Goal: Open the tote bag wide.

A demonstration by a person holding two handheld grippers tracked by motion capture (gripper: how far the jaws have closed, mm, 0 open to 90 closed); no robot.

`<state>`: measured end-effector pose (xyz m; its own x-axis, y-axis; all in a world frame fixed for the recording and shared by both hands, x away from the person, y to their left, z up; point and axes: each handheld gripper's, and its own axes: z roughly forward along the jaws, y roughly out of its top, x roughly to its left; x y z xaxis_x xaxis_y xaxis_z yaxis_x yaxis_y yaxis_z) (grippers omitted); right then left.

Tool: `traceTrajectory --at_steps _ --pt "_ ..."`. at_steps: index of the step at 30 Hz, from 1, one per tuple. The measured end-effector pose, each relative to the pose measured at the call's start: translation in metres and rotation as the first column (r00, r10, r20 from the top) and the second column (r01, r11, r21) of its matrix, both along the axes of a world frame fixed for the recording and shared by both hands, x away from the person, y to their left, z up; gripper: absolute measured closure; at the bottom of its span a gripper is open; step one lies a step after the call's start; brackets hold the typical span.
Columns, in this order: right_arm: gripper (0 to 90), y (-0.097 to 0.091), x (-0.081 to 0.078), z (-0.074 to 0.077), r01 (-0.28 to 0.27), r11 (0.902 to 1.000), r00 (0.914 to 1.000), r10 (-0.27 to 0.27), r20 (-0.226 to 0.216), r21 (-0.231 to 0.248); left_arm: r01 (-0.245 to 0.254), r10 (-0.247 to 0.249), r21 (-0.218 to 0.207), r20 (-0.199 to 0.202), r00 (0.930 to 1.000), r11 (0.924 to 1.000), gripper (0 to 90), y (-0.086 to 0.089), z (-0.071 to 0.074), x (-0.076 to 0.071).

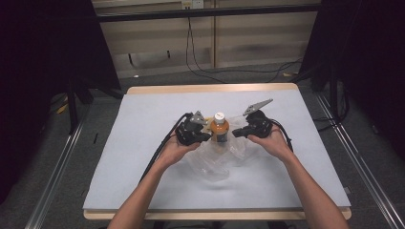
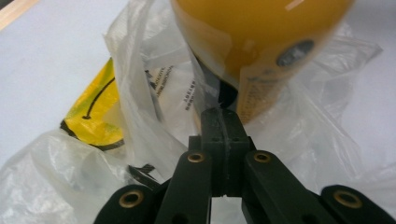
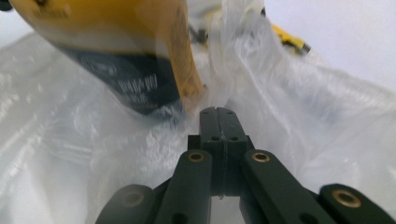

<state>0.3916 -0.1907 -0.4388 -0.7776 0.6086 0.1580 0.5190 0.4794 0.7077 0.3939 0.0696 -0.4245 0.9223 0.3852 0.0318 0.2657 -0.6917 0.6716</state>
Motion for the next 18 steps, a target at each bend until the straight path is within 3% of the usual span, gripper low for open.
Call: traceTrajectory --at_steps 4,8,11,16,18 --pt "90.0 0.003 0.000 0.010 -0.015 0.9997 0.9997 0.015 0.018 0.017 -0.003 0.003 0.024 -0.013 0.9999 0.9997 90.0 -0.002 -0.006 0.006" --pt "90.0 0.005 -0.002 0.014 -0.034 0.9990 0.9994 0.034 0.001 0.031 -0.002 0.004 0.029 -0.050 0.9987 0.9996 90.0 -0.003 -0.014 0.010" --pt "90.0 0.010 -0.005 0.015 -0.070 0.9966 0.9976 0.070 -0.003 0.044 -0.003 0.005 0.047 -0.048 0.9988 0.9989 90.0 -0.003 -0.018 0.010" --pt "90.0 0.013 -0.009 0.010 -0.112 0.9932 0.9927 0.113 -0.040 0.031 -0.017 0.021 0.062 -0.062 0.9978 0.9979 90.0 -0.005 -0.025 0.010" --pt "90.0 0.016 -0.009 0.004 -0.123 0.9924 0.9904 0.122 -0.065 -0.003 -0.012 0.016 0.063 -0.069 0.9975 0.9979 90.0 -0.004 -0.027 0.010"
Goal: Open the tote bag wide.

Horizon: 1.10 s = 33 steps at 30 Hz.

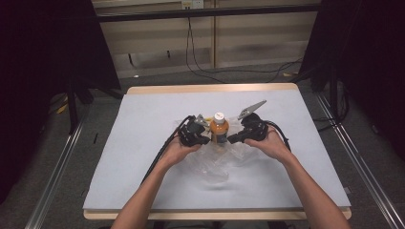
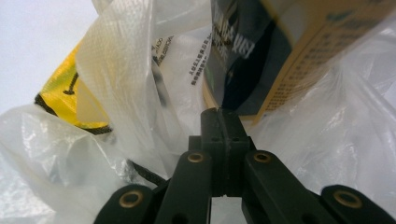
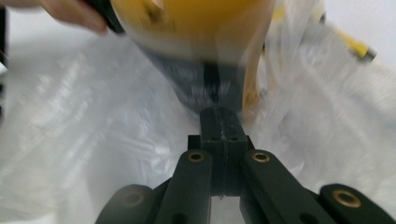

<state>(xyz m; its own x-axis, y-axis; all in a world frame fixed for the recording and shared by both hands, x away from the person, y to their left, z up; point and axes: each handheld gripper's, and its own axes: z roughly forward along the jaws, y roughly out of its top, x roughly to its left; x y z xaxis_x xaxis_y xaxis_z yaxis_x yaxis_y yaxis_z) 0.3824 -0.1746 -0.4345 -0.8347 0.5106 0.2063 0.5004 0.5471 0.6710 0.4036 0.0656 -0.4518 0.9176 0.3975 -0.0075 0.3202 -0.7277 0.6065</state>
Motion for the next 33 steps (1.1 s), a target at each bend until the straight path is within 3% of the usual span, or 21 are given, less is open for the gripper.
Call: traceTrajectory --at_steps 6,7,8,9,12,16,19,20,21,23,25,27,30,33 --pt "90.0 0.007 0.009 -0.019 0.012 0.9917 0.9992 -0.017 -0.037 -0.128 0.029 -0.028 0.022 -0.009 0.9996 0.9994 90.0 0.001 -0.010 -0.009" --pt "90.0 0.005 0.012 -0.021 0.020 0.9911 0.9987 -0.026 -0.043 -0.132 0.011 -0.011 0.005 -0.014 0.9998 0.9999 90.0 0.000 -0.012 -0.011" --pt "90.0 0.003 0.014 -0.024 0.031 0.9917 0.9980 -0.037 -0.052 -0.125 0.034 -0.034 0.023 -0.014 0.9993 0.9991 90.0 0.001 -0.013 -0.011" --pt "90.0 0.001 0.017 -0.027 0.041 0.9906 0.9976 -0.048 -0.049 -0.130 0.024 -0.023 0.012 -0.019 0.9995 0.9996 90.0 0.000 -0.014 -0.014" --pt "90.0 0.000 0.023 -0.034 0.055 0.9838 0.9971 -0.063 -0.043 -0.171 0.046 -0.046 0.020 -0.002 0.9989 0.9987 90.0 -0.002 -0.015 -0.019" --pt "90.0 0.002 0.029 -0.034 0.054 0.9882 0.9972 -0.061 -0.043 -0.143 0.062 -0.062 0.032 0.015 0.9979 0.9976 90.0 -0.005 -0.013 -0.029" --pt "90.0 0.004 0.031 -0.024 0.057 0.9920 0.9976 -0.061 -0.032 -0.113 0.093 -0.093 0.015 0.027 0.9953 0.9956 90.0 -0.006 -0.007 -0.035" --pt "90.0 0.005 0.033 -0.020 0.038 0.9949 0.9992 -0.039 -0.007 -0.093 0.095 -0.095 0.005 0.030 0.9950 0.9955 90.0 -0.006 -0.004 -0.036" --pt "90.0 0.005 0.033 -0.017 0.033 0.9963 0.9993 -0.034 -0.015 -0.080 0.105 -0.105 -0.006 0.031 0.9940 0.9945 90.0 -0.007 0.000 -0.038" --pt "90.0 0.009 0.036 -0.012 0.032 0.9953 0.9994 -0.033 -0.013 -0.092 0.139 -0.139 0.006 0.059 0.9886 0.9903 90.0 -0.010 0.007 -0.043" --pt "90.0 0.012 0.040 -0.011 0.013 0.9979 0.9999 -0.014 -0.010 -0.063 0.159 -0.159 0.004 0.069 0.9849 0.9873 90.0 -0.017 0.009 -0.048" --pt "90.0 0.015 0.043 -0.017 0.019 0.9977 0.9995 -0.020 -0.026 -0.065 0.172 -0.174 0.029 0.069 0.9824 0.9847 90.0 -0.024 0.006 -0.050" --pt "90.0 0.019 0.048 -0.033 0.017 0.9939 0.9983 -0.023 -0.054 -0.109 0.158 -0.161 0.062 0.043 0.9860 0.9854 90.0 -0.031 -0.006 -0.050" --pt "90.0 0.021 0.052 -0.039 0.031 0.9939 0.9978 -0.037 -0.054 -0.106 0.181 -0.183 0.057 0.021 0.9830 0.9818 90.0 -0.033 -0.013 -0.054"
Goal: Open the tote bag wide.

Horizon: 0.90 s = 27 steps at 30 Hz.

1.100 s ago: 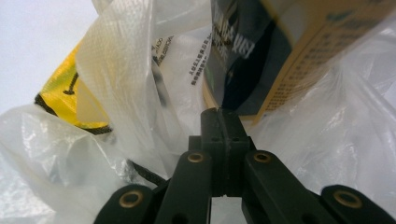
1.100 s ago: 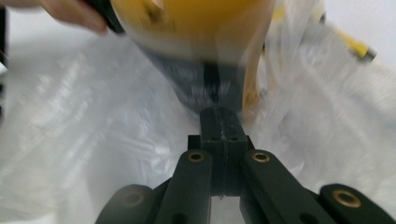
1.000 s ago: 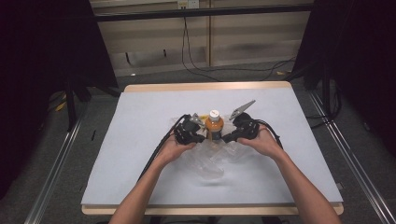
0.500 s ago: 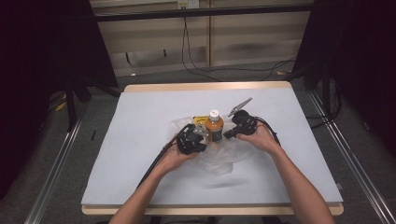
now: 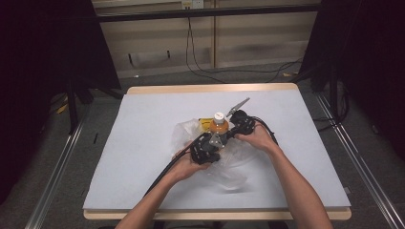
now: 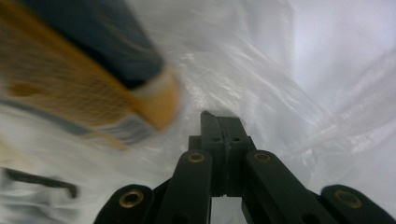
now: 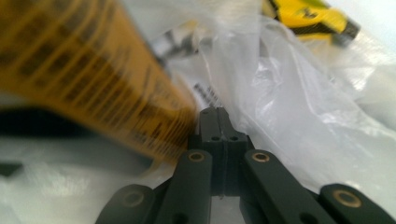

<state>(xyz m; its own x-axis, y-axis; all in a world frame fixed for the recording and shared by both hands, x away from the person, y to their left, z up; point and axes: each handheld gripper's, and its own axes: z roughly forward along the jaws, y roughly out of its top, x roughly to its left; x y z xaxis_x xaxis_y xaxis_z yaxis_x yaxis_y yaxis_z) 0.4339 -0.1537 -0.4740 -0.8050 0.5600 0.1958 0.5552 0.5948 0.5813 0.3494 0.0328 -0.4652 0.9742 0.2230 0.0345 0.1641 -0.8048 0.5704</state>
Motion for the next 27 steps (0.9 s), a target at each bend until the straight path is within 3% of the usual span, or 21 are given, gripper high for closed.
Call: traceTrajectory --at_steps 8,11,16,18,19,21,23,27 --pt "90.0 -0.006 0.012 -0.002 0.081 0.9966 0.9963 -0.082 0.025 0.013 0.089 -0.089 -0.002 -0.044 0.9951 0.9960 90.0 0.005 0.001 -0.028" --pt "90.0 -0.011 0.018 -0.004 0.119 0.9925 0.9913 -0.121 0.053 0.025 0.102 -0.102 -0.010 -0.013 0.9947 0.9947 90.0 0.007 0.000 -0.040" --pt "90.0 -0.013 0.025 -0.006 0.170 0.9850 0.9814 -0.172 0.086 0.029 0.089 -0.091 -0.024 -0.057 0.9942 0.9957 90.0 0.011 0.000 -0.034" --pt "90.0 -0.013 0.028 -0.006 0.194 0.9807 0.9767 -0.195 0.088 0.022 0.085 -0.087 -0.031 -0.056 0.9947 0.9959 90.0 0.012 -0.001 -0.035" --pt "90.0 -0.012 0.030 -0.005 0.194 0.9810 0.9770 -0.194 0.089 0.010 0.111 -0.111 -0.010 -0.070 0.9913 0.9938 90.0 0.013 0.002 -0.036" --pt "90.0 -0.009 0.035 -0.003 0.201 0.9791 0.9727 -0.195 0.126 -0.033 0.109 -0.109 -0.005 -0.045 0.9930 0.9940 90.0 0.013 0.001 -0.043" --pt "90.0 -0.008 0.039 -0.004 0.213 0.9768 0.9708 -0.209 0.118 -0.023 0.124 -0.124 -0.009 -0.047 0.9912 0.9923 90.0 0.016 0.001 -0.048" --pt "90.0 -0.011 0.042 -0.006 0.277 0.9607 0.9519 -0.271 0.143 -0.021 0.143 -0.143 0.001 -0.049 0.9886 0.9897 90.0 0.023 0.003 -0.054"
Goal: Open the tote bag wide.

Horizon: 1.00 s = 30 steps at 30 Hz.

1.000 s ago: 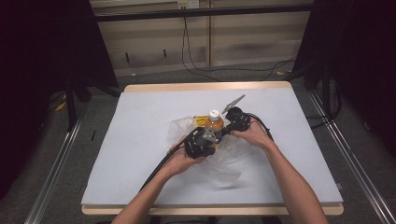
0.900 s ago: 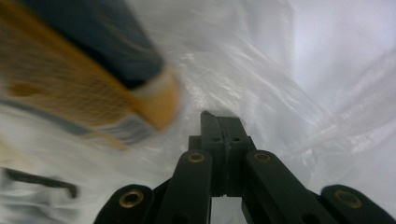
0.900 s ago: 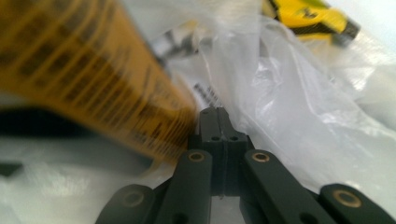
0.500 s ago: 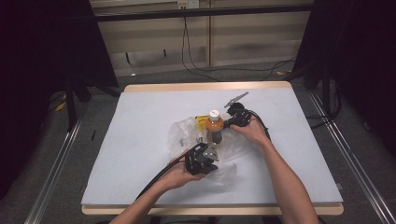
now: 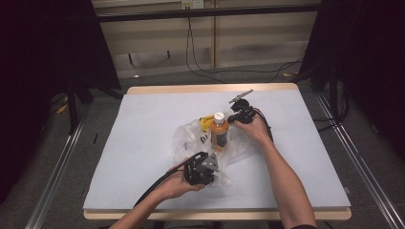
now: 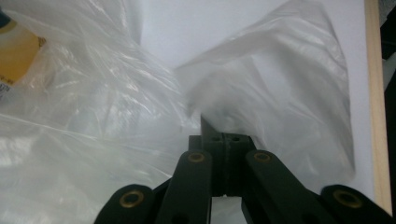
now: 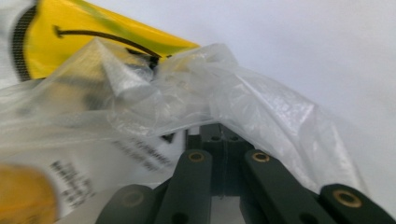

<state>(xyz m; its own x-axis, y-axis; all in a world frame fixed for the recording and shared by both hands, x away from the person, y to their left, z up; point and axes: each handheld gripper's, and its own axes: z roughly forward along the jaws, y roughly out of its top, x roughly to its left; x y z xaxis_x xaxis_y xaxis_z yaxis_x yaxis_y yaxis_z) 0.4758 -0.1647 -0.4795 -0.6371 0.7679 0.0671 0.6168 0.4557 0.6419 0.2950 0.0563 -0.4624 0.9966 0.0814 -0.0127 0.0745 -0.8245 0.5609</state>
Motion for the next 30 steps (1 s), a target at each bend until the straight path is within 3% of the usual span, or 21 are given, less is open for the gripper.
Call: traceTrajectory --at_steps 3,6,8,10,12,15,19,23,24,26,27,28,30 --pt "90.0 0.001 0.000 0.001 0.006 1.0000 0.9999 -0.006 -0.011 0.007 -0.025 0.025 -0.020 -0.007 0.9997 0.9995 90.0 0.004 0.000 0.005" --pt "90.0 -0.004 -0.006 0.008 -0.037 0.9973 0.9992 0.038 -0.011 0.063 -0.071 0.068 -0.094 -0.036 0.9971 0.9931 90.0 0.015 0.010 0.021" --pt "90.0 -0.010 -0.012 0.015 -0.054 0.9932 0.9985 0.055 -0.005 0.103 -0.127 0.121 -0.165 -0.046 0.9916 0.9780 90.0 0.021 0.018 0.031" --pt "90.0 -0.014 -0.018 0.023 -0.084 0.9873 0.9964 0.085 0.000 0.135 -0.165 0.161 -0.196 -0.036 0.9863 0.9666 90.0 0.027 0.027 0.040" --pt "90.0 -0.014 -0.025 0.030 -0.115 0.9834 0.9934 0.114 0.014 0.141 -0.214 0.207 -0.228 -0.054 0.9768 0.9499 90.0 0.031 0.033 0.051" --pt "90.0 -0.011 -0.032 0.036 -0.148 0.9772 0.9890 0.146 0.025 0.152 -0.259 0.259 -0.207 -0.031 0.9655 0.9433 90.0 0.029 0.034 0.065" --pt "90.0 0.005 -0.038 0.038 -0.188 0.9748 0.9820 0.189 0.004 0.120 -0.303 0.300 -0.203 -0.045 0.9530 0.9313 90.0 0.025 0.034 0.082" --pt "90.0 0.017 -0.035 0.023 -0.209 0.9751 0.9762 0.213 -0.042 0.073 -0.325 0.322 -0.172 -0.050 0.9455 0.9298 90.0 0.018 0.025 0.098" --pt "90.0 0.018 -0.034 0.019 -0.212 0.9745 0.9748 0.216 -0.055 0.073 -0.339 0.337 -0.162 -0.039 0.9407 0.9267 90.0 0.017 0.022 0.101" --pt "90.0 0.020 -0.033 0.012 -0.203 0.9773 0.9750 0.207 -0.081 0.061 -0.348 0.343 -0.154 -0.055 0.9377 0.9249 90.0 0.018 0.020 0.105" --pt "90.0 0.021 -0.033 0.008 -0.210 0.9760 0.9728 0.214 -0.088 0.059 -0.354 0.350 -0.137 -0.052 0.9352 0.9251 90.0 0.018 0.015 0.108" --pt "90.0 0.020 -0.034 0.004 -0.214 0.9740 0.9704 0.220 -0.099 0.076 -0.337 0.335 -0.109 -0.042 0.9413 0.9350 90.0 0.018 0.013 0.110" --pt "90.0 0.018 -0.035 0.002 -0.210 0.9739 0.9708 0.218 -0.099 0.086 -0.355 0.353 -0.072 -0.039 0.9347 0.9320 90.0 0.018 0.003 0.114"
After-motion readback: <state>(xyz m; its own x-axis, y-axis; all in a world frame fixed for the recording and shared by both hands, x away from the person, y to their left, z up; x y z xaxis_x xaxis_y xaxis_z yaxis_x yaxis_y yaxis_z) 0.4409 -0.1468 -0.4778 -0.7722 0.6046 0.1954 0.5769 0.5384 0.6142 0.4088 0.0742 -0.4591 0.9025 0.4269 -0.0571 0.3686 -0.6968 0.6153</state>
